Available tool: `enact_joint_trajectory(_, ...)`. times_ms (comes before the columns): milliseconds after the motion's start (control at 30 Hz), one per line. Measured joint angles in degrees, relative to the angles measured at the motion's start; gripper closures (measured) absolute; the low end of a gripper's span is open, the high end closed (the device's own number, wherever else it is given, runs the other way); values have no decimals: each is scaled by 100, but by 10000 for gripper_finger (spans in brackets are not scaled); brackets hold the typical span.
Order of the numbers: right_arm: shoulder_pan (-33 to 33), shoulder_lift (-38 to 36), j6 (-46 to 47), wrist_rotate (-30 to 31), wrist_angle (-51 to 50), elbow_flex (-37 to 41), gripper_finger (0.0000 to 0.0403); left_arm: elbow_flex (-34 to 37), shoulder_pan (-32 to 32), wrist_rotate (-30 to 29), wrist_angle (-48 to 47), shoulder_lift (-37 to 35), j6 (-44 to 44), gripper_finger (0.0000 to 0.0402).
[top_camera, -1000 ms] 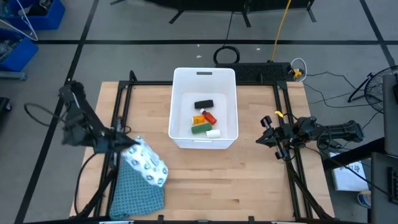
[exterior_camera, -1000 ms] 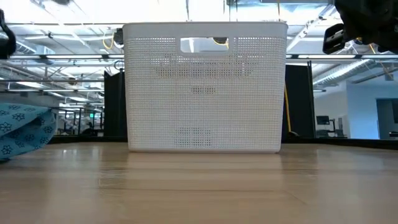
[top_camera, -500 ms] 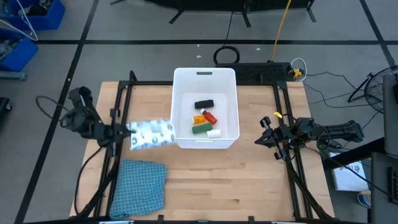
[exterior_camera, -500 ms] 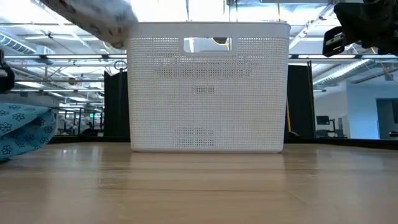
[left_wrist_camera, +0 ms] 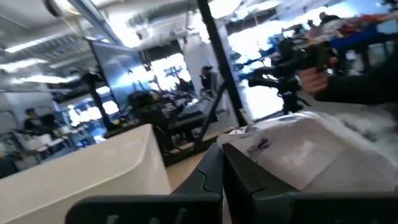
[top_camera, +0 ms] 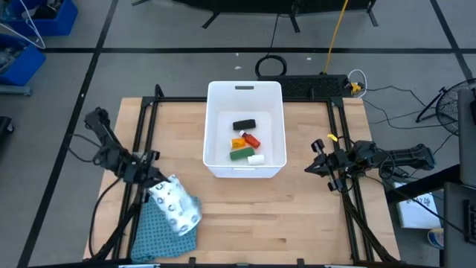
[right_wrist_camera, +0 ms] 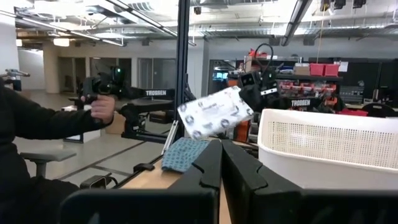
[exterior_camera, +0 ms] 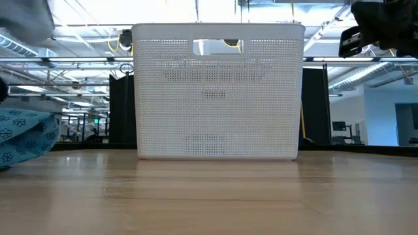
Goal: Pick & place medical supplies in basket/bin
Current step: Put the white mailer bag into the bin
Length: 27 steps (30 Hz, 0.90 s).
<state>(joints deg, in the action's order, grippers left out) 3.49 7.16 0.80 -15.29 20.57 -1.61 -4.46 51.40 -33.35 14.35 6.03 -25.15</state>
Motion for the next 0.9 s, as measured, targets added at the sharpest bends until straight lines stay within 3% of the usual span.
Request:
enact_joint_trajectory(300, -2, 0, -303, -3, 99, 0, 403, 323, -326, -133, 852, -577, -1203, 401)
enact_joint_trajectory(467, 0, 0, -344, -4, 77, 0, 403, 73, -457, 386, 983, -575, -1656, 401)
enact_joint_trajectory(633, 0, 2, -451, -3, 59, 0, 403, -554, -457, 812, 939, -371, -1500, 401)
enact_joint_trajectory(800, 0, 4, -605, 2, 296, 0, 403, -1736, -644, -447, 999, 641, -1381, 401)
enact_joint_trajectory(900, 0, 2, -605, 6, 411, 0, 403, -2568, -991, -680, 819, 1606, -1528, 401)
